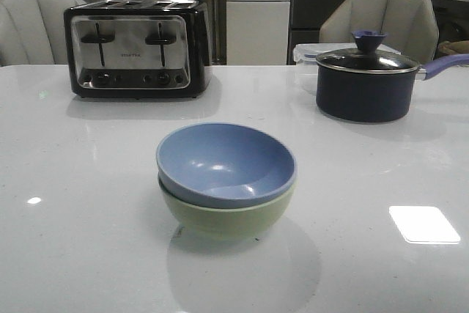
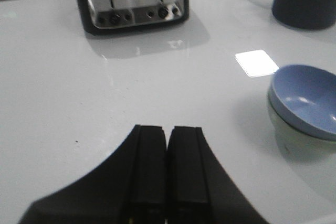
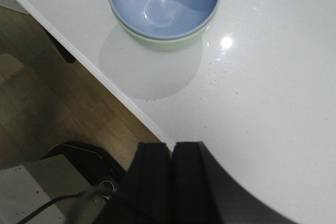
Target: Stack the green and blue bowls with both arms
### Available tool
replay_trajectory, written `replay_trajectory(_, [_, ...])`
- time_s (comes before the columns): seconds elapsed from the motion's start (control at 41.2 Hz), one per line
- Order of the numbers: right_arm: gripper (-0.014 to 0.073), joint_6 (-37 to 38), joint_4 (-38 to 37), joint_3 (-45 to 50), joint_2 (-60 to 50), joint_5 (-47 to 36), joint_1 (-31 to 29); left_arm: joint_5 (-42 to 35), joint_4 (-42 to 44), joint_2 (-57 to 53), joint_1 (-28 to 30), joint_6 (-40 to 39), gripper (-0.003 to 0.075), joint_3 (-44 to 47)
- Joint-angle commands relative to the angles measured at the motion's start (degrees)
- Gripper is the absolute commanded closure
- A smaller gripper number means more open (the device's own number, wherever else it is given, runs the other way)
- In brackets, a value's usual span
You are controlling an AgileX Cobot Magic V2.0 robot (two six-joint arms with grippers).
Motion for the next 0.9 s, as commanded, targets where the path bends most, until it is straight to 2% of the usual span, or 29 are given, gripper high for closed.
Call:
replay_trajectory(0.0, [0.0566, -0.5, 1.0, -1.6, -0.2, -2.8, 0.1, -9.4, -0.3, -2.9, 2.4, -0.1, 0.0627, 1.8])
replay_trajectory(0.17, [0.0566, -0.5, 1.0, -1.6, -0.2, -2.8, 0.1, -17.7, 0.4, -7.2, 5.2, -0.8, 0.0627, 8.8])
replay_trajectory(0.412, [0.0566, -0.5, 1.0, -1.6, -0.2, -2.8, 0.1, -23.3, 0.5, -13.2, 9.8, -2.0, 0.0627, 15.4])
replay_trajectory(0.655, [0.0566, -0.5, 1.0, -1.6, -0.2, -2.7, 0.1, -31.2, 0.7, -14.5, 10.3, -3.5, 0.0627, 21.1])
replay_trajectory(0.873, [0.0566, -0.5, 1.0, -1.6, -0.2, -2.6, 0.1, -33.2, 1.6, -14.5, 10.3, -3.5, 0.0627, 21.1])
